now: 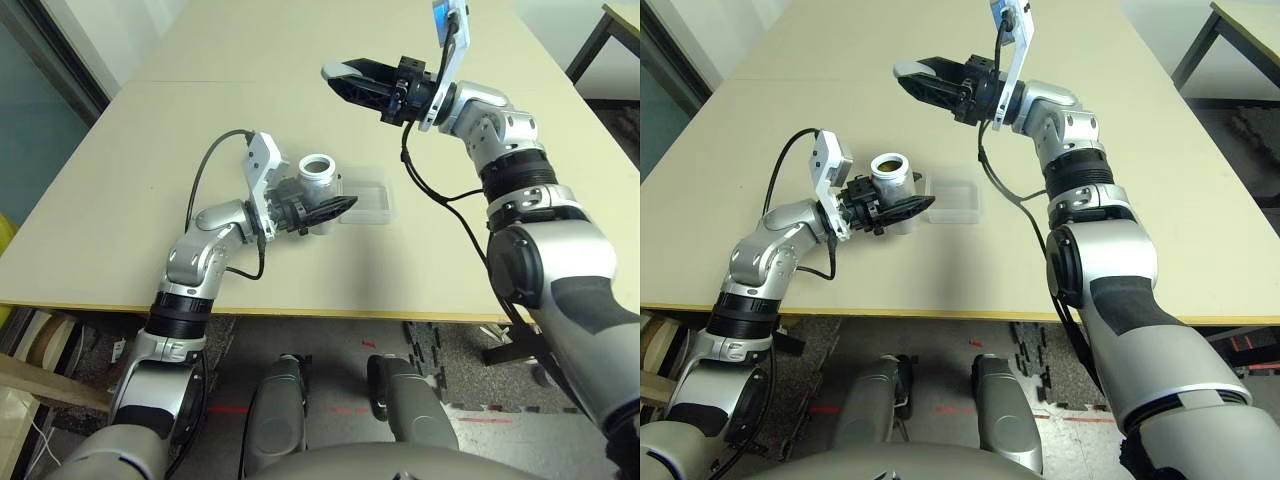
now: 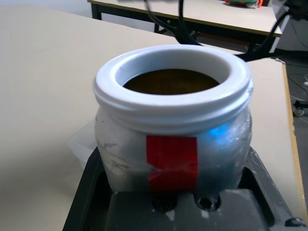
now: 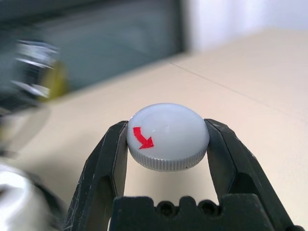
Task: Pour the medicine from the bottle into the box.
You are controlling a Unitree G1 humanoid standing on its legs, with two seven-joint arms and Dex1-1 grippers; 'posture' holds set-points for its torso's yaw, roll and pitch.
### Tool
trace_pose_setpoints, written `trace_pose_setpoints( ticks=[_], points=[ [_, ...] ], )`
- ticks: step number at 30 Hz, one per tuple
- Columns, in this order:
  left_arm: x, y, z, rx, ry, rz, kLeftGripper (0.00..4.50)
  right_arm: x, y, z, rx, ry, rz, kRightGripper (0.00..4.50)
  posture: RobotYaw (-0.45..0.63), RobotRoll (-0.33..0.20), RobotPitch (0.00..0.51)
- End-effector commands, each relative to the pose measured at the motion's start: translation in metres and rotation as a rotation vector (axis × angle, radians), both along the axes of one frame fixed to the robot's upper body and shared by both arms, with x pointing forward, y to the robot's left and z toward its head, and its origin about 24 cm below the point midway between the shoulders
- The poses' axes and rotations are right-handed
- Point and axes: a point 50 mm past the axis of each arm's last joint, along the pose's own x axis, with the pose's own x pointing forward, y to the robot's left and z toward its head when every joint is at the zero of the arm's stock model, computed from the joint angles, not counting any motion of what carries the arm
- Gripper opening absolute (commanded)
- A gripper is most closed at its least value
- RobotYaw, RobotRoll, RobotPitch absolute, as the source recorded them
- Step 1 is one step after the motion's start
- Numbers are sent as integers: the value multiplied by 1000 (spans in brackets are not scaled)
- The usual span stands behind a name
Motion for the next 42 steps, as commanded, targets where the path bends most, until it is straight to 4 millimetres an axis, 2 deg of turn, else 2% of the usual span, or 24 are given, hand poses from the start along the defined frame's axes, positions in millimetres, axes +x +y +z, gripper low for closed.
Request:
trace_pose_setpoints(
  ticks=[1, 9, 17, 22, 30, 35, 41, 42],
  points=[
    [2, 0, -2, 2, -3, 15, 2599, 4, -22, -8, -51, 24, -166, 2585, -72, 0, 149],
    [9, 2, -1, -11, -21, 43, 2599, -5, -84, -35, -205, 71, -450, 2585, -82, 0, 149],
    [14, 5, -2, -12, -36, 73, 2599, -24, -116, -68, -352, 146, -558, 2585, -86, 0, 147],
    [16, 6, -1, -10, -45, 87, 2599, -33, -126, -88, -503, 155, -578, 2585, -85, 0, 146],
    [19, 9, -1, -3, -50, 105, 2599, -33, -118, -105, -488, 210, -557, 2585, -78, 0, 142],
    [20, 12, -1, 7, -53, 116, 2599, -30, -113, -107, -469, 213, -537, 2585, -66, 0, 142],
    [19, 17, -2, 34, -42, 118, 2599, -27, -106, -99, -384, 169, -496, 4497, -64, 0, 141],
    [18, 18, -2, 42, -35, 119, 2599, -27, -105, -97, -374, 170, -482, 4500, -64, 0, 141]
  ],
)
